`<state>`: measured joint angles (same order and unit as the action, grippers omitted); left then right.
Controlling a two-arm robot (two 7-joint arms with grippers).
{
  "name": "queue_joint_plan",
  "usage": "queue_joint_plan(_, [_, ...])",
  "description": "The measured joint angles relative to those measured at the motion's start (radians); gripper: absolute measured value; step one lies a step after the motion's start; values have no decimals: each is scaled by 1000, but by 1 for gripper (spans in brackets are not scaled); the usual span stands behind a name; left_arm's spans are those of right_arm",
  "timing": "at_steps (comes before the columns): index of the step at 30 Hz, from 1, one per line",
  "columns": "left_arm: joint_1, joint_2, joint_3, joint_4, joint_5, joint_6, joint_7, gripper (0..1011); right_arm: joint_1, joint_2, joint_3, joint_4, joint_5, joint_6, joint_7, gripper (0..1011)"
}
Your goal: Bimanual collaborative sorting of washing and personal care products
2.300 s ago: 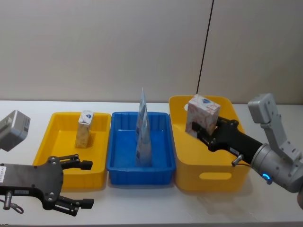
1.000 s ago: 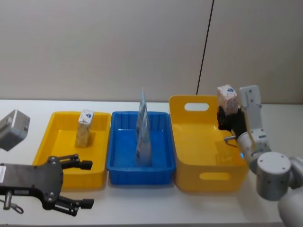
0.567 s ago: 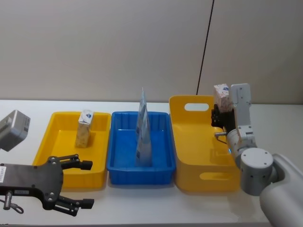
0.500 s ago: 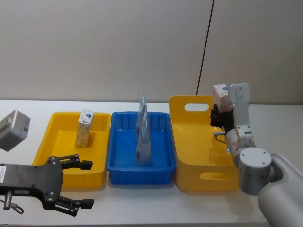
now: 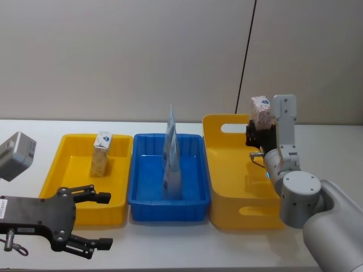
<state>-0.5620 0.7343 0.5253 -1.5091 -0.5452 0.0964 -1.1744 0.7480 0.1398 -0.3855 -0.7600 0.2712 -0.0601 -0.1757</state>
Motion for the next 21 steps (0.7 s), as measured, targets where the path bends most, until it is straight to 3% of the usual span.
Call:
queue_joint_plan(13, [0,0,0,0,0,0,0,1001,36,-12,18,47,29,-8,90,363])
queue_joint_plan(21, [0,0,0,0,0,0,0,1001,57,-22,15,81,20,-5,98,363])
